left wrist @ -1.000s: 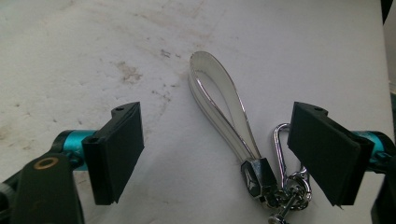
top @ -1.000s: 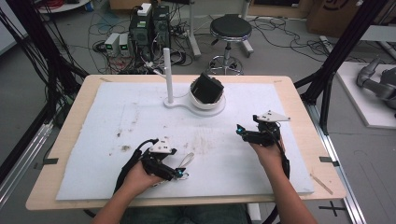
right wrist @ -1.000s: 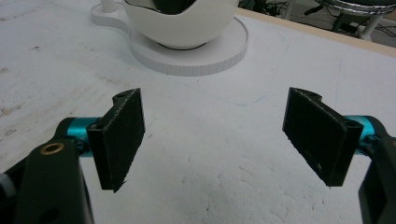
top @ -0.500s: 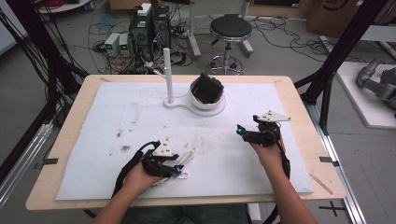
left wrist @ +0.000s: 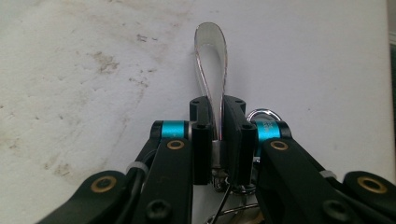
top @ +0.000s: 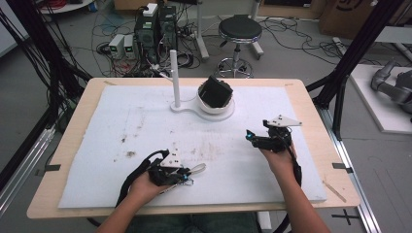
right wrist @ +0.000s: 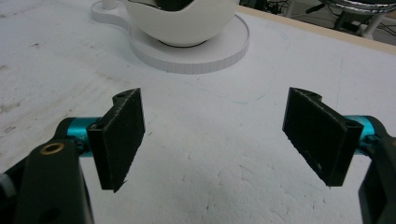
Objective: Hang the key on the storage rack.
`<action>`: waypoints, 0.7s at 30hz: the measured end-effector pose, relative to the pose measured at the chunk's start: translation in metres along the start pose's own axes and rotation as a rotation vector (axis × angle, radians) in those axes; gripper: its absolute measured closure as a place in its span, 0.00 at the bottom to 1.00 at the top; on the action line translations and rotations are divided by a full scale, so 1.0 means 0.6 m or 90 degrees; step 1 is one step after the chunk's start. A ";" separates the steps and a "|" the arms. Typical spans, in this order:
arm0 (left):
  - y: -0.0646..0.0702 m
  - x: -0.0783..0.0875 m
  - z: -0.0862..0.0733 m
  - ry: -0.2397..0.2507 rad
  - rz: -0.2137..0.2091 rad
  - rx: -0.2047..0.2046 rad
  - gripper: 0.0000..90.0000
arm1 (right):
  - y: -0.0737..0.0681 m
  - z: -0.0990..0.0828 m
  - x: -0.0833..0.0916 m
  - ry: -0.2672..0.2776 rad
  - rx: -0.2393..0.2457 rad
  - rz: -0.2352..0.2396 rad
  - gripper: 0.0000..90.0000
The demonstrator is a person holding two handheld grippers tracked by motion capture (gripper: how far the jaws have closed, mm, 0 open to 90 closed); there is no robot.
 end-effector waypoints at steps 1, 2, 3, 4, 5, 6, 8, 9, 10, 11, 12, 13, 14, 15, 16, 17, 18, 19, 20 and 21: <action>-0.001 0.003 0.002 0.007 -0.001 0.001 0.91 | 0.001 0.000 0.000 0.000 0.000 0.000 0.24; -0.002 0.007 0.004 0.015 0.004 0.001 0.91 | 0.001 0.000 0.000 -0.001 -0.001 0.000 0.24; -0.004 0.011 0.006 0.023 0.013 0.000 0.91 | 0.001 0.000 0.000 0.000 -0.002 0.001 0.24; -0.005 0.014 0.008 0.032 0.019 0.007 0.91 | 0.001 0.000 0.000 -0.001 -0.001 0.000 0.24; -0.007 0.019 0.009 0.040 0.023 0.009 0.91 | 0.000 0.000 0.000 -0.001 -0.001 0.001 0.24; -0.007 0.021 0.011 0.048 0.026 0.012 0.91 | 0.000 0.000 -0.001 0.000 0.000 0.001 0.24; -0.010 0.031 0.014 0.064 0.034 0.020 0.91 | -0.001 -0.001 -0.001 -0.002 0.002 0.002 0.24; -0.011 0.035 0.016 0.075 0.036 0.024 0.91 | -0.001 -0.001 -0.001 -0.004 0.002 0.003 0.24; -0.012 0.040 0.019 0.089 0.036 0.027 0.91 | -0.002 -0.001 -0.002 -0.004 0.001 0.003 0.24; -0.014 0.045 0.021 0.097 0.040 0.031 0.91 | -0.002 -0.001 -0.002 -0.004 0.001 0.003 0.24; -0.015 0.049 0.023 0.107 0.046 0.039 0.91 | -0.002 -0.001 -0.002 -0.004 0.001 0.002 0.24; -0.017 0.056 0.026 0.120 0.055 0.042 0.91 | -0.001 -0.001 -0.002 -0.003 0.001 0.001 0.24; -0.019 0.060 0.029 0.132 0.065 0.045 0.91 | -0.002 -0.001 -0.002 -0.005 -0.004 0.005 0.24; -0.021 0.065 0.032 0.141 0.073 0.047 0.91 | -0.003 -0.002 -0.002 -0.006 -0.004 0.004 0.24; -0.023 0.069 0.034 0.149 0.078 0.045 0.91 | -0.004 -0.002 -0.003 -0.007 -0.005 0.005 0.24; -0.025 0.074 0.036 0.153 0.081 0.044 0.91 | -0.004 -0.002 -0.004 -0.007 -0.001 0.007 0.24; -0.027 0.077 0.038 0.158 0.084 0.047 0.91 | -0.005 -0.003 -0.005 -0.010 -0.003 0.006 0.24; -0.030 0.083 0.040 0.166 0.091 0.049 0.91 | -0.006 -0.003 -0.006 -0.010 -0.002 0.008 0.24; -0.033 0.088 0.042 0.172 0.094 0.051 0.91 | -0.006 -0.002 -0.006 -0.008 0.000 0.008 0.24; -0.037 0.092 0.044 0.180 0.099 0.054 0.91 | -0.005 -0.002 -0.006 -0.006 -0.001 0.008 0.24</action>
Point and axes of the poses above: each handheld gripper's, and its own axes: x roughly backward along the jaws, z roughly out of its top, y roughly to its right, the point moved 7 cm from there along -x, roughly forward along the jaws, and after that the axes turned 6 degrees about -z, right-handed, at the moved point
